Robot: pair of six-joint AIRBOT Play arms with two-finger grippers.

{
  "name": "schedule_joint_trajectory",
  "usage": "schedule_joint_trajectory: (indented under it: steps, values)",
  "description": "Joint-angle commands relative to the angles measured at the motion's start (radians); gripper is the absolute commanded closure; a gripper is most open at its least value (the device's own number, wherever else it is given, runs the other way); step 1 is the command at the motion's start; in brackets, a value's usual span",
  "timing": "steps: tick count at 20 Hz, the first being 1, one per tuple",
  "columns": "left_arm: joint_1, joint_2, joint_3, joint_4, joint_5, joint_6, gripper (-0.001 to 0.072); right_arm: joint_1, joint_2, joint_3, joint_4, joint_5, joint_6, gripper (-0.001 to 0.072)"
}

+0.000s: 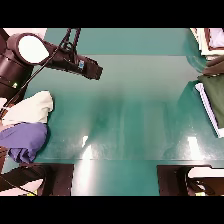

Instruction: Fold the shirts.

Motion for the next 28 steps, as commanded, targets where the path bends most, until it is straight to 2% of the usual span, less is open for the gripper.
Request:
schedule_joint_trajectory:
  steps: [1, 4, 7, 8, 10, 11, 12, 15, 18, 21, 23, 26, 27, 28]
  values:
    - [0.0, 0.0, 0.0, 0.006, -0.011, 0.003, 0.068, -0.044, 0.02, -0.003, -0.014, 0.143, 0.013, 0.0694]
    - [0.0, 0.0, 0.0, 0.006, -0.011, 0.023, 0.0679, -0.091, 0.037, -0.074, -0.061, 0.216, 0.06, 0.0693]
    - [0.0, 0.0, 0.0, 0.006, -0.018, 0.028, 0.0679, -0.14, 0.094, -0.233, -0.271, 0.261, 0.137, 0.069]
    - [0.0, 0.0, 0.0, 0.006, -0.021, 0.028, 0.0679, -0.158, 0.12, -0.292, -0.356, 0.264, 0.171, 0.0667]
    - [0.0, 0.0, 0.0, 0.006, -0.025, 0.028, 0.0679, -0.2, 0.177, -0.418, -0.483, 0.266, 0.218, 0.0336]
    - [0.0, 0.0, 0.0, 0.006, -0.024, 0.028, 0.0679, -0.225, 0.203, -0.472, -0.519, 0.266, 0.224, 0.0249]
    - [0.0, 0.0, 0.0, 0.006, -0.025, 0.028, 0.0679, -0.251, 0.23, -0.52, -0.551, 0.266, 0.226, 0.0237]
    - [0.0, 0.0, 0.0, 0.006, -0.025, 0.028, 0.0679, -0.322, 0.289, -0.6, -0.527, 0.241, 0.227, 0.0237]
    - [0.0, 0.0, 0.0, 0.005, -0.024, 0.028, 0.0679, -0.306, 0.308, -0.609, -0.367, 0.232, 0.243, 0.0239]
    - [0.0, 0.0, 0.0, 0.005, -0.021, 0.027, 0.0679, -0.193, 0.308, -0.609, -0.145, 0.27, 0.254, 0.0256]
    - [0.0, 0.0, 0.001, 0.003, -0.067, 0.026, 0.0679, -0.076, 0.308, -0.609, -0.046, 0.281, 0.254, 0.0269]
    - [0.0, 0.0, 0.001, 0.001, -0.064, 0.027, 0.0679, 0.121, 0.308, -0.609, -0.006, 0.284, 0.254, 0.028]
    - [0.0, 0.0, 0.001, 0.001, -0.053, 0.027, 0.0679, 0.18, 0.308, -0.609, -0.006, 0.284, 0.254, 0.0352]
    - [0.0, 0.0, 0.001, 0.001, -0.042, 0.027, 0.0679, 0.242, 0.308, -0.609, -0.007, 0.285, 0.253, 0.0513]
